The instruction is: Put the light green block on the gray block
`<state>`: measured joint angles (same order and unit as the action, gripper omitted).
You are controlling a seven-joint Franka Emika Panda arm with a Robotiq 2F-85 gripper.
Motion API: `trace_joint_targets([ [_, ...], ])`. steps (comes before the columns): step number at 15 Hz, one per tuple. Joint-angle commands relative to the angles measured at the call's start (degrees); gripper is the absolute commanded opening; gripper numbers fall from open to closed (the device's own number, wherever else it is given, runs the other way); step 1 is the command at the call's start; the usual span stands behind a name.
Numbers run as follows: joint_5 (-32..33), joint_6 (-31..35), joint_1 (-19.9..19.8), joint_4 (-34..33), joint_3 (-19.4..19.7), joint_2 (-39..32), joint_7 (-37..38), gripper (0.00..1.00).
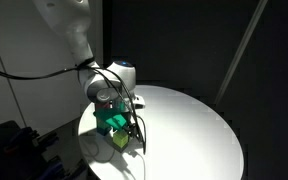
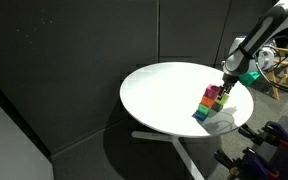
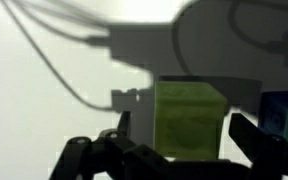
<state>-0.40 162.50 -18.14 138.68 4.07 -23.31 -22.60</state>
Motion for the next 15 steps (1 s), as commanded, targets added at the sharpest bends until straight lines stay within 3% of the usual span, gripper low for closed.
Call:
trace_joint_targets([
  [1,0.4,0.2,-0.7,1.0,-0.3,1.9,0.0,1.0],
  [9,-3.3,-0.3,-5.2,2.8,-4.8,5.8,-5.0,1.0],
  [15,-10.0,-0.8,-8.9,5.0,-8.4,9.9,-12.3,1.0],
])
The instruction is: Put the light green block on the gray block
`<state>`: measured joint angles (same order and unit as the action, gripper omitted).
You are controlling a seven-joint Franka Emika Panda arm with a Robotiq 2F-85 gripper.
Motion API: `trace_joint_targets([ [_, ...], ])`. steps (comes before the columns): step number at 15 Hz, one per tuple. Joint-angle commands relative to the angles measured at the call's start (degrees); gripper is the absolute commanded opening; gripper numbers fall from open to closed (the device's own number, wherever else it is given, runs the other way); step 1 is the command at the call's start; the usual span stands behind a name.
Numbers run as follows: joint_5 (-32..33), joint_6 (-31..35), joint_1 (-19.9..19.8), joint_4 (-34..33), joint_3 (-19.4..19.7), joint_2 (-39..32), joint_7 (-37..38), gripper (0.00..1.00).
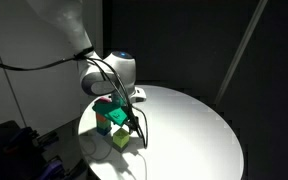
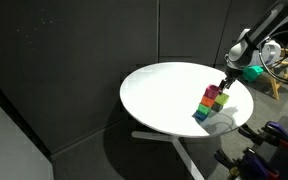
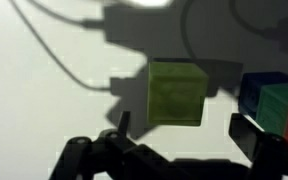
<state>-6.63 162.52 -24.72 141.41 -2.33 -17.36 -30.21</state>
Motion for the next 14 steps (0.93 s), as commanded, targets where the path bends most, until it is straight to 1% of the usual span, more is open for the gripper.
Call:
trace_joint_targets([
  [1,-5.0,-1.0,-2.5,2.6,-2.2,4.7,-5.8,1.0],
  [7,-12.2,-1.3,-1.1,5.6,-0.4,10.8,-12.0,1.0],
  [8,-11.9,-1.1,-2.6,6.2,-1.7,11.8,-11.7,1.0],
  [9,-12.2,-1.2,-2.4,6.7,-1.4,12.8,-12.0,1.0],
  [12,-8.6,-2.7,-1.7,8.3,0.2,15.8,-8.7,1.0],
  [13,-8.4,-3.9,2.2,8.6,4.3,16.9,-8.8,1.0],
  [14,-5.7,-5.8,2.9,8.9,5.8,17.9,-6.9,1.0],
])
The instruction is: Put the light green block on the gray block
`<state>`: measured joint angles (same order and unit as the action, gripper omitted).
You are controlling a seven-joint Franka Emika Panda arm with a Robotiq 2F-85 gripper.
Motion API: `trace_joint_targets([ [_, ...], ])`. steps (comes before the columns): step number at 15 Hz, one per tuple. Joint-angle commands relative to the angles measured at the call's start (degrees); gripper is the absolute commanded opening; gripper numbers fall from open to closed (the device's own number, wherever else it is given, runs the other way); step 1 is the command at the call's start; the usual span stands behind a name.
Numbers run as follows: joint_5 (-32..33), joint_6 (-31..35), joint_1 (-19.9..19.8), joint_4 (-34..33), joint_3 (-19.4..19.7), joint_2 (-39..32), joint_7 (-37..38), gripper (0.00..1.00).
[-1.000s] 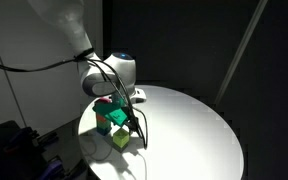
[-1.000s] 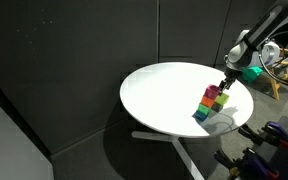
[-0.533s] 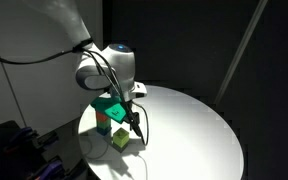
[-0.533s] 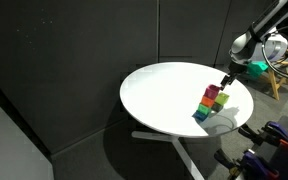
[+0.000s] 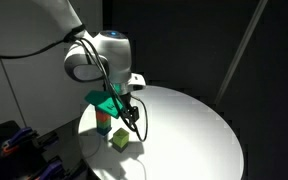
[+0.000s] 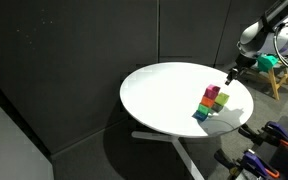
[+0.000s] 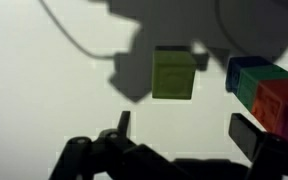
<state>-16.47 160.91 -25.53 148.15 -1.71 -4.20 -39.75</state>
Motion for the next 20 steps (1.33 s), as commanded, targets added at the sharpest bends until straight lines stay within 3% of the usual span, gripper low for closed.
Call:
trace_joint_targets([
  [1,6.1,-6.1,4.7,2.3,6.8,5.8,3.2,1.0],
  [4,14.0,-14.0,6.8,1.6,10.7,9.2,7.0,1.0],
  [8,20.1,-21.2,8.6,1.3,12.8,13.7,11.7,1.0],
  [20,22.4,-25.8,14.7,2.7,10.3,21.5,25.2,1.0],
])
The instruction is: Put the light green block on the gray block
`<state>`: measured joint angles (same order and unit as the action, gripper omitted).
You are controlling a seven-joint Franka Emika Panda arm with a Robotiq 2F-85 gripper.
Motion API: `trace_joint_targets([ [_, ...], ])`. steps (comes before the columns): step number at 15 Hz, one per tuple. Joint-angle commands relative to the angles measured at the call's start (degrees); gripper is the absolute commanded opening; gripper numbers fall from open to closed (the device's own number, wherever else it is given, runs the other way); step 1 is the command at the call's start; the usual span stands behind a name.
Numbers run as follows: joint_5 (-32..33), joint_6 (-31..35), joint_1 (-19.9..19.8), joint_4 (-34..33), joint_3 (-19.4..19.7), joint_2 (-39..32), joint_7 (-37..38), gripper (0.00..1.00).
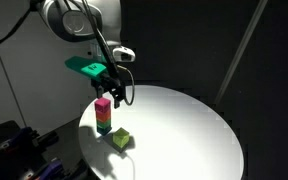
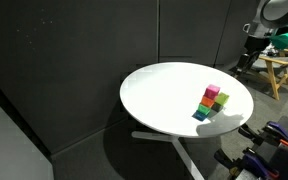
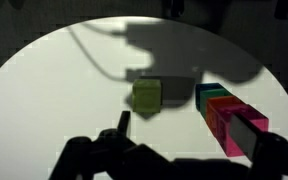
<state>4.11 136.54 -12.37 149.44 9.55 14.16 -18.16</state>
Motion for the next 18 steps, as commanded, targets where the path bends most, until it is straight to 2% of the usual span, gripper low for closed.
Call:
trace_joint_targets([
  [1,1.9,-1.5,2.0,1.7,-1.4,3.7,4.2,1.0],
  [13,1.2,-0.6,8.4,5.4,-7.3,7.9,9.7,1.0],
  [18,0.3,-0.3,9.1,4.5,-6.5,5.9,8.3,1.0],
])
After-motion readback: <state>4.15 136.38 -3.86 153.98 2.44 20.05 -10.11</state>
